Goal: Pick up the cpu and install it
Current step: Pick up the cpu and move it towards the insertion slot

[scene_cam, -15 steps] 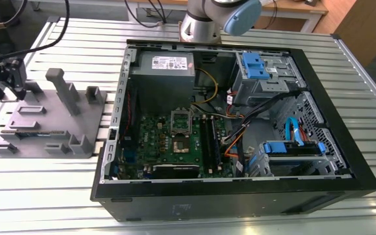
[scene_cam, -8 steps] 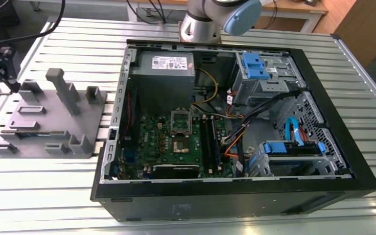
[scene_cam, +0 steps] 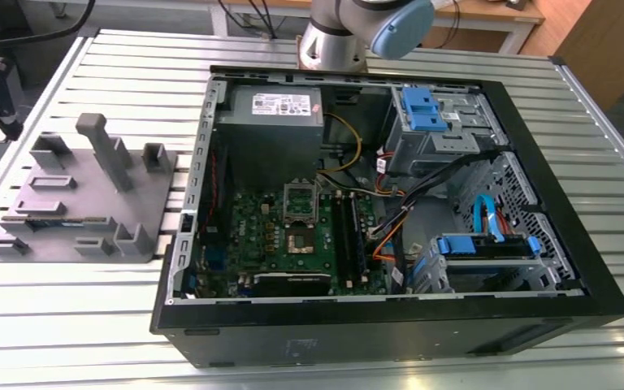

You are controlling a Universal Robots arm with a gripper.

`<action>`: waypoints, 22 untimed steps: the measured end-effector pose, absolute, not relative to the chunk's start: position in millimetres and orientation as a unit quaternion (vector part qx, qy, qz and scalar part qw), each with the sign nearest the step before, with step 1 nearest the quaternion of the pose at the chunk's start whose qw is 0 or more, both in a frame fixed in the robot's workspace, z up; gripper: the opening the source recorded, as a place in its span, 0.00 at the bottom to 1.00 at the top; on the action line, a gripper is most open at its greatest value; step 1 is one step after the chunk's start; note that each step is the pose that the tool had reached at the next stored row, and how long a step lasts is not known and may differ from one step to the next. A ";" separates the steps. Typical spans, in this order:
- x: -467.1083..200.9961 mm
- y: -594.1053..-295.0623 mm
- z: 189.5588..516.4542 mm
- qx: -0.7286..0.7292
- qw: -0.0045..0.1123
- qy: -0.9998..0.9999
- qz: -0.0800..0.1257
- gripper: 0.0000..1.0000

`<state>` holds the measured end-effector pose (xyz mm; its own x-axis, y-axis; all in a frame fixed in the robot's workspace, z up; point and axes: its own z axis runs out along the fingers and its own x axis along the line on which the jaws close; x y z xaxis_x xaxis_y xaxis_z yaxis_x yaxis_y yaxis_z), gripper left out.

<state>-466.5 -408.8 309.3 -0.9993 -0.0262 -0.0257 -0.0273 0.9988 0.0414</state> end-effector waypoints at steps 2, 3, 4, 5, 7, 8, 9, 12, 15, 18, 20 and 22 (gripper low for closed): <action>-466.5 -408.8 313.6 -0.013 0.013 1.000 0.021 0.47; -466.5 -408.8 315.1 -0.013 0.013 1.000 0.021 0.47; -466.5 -408.8 316.4 -0.013 0.013 1.000 0.021 0.47; -466.5 -408.9 317.5 -0.013 0.013 1.000 0.021 0.47; -466.5 -408.8 319.4 -0.013 0.013 1.000 0.021 0.47; -466.5 -408.8 320.3 -0.013 0.013 1.000 0.021 0.47; -466.5 -408.8 321.4 -0.013 0.013 1.000 0.021 0.47; -466.4 -408.8 326.2 -0.013 0.013 1.000 0.021 0.47; -466.5 -408.8 330.1 -0.013 0.013 1.000 0.021 0.47; -466.5 -408.8 334.5 -0.013 0.013 1.000 0.021 0.47; -466.5 -408.8 337.5 -0.013 0.013 1.000 0.021 0.47; -466.5 -408.8 338.9 -0.013 0.013 1.000 0.021 0.47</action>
<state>-466.5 -408.8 338.9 -0.9993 -0.0262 -0.0259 -0.0273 0.9988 0.0415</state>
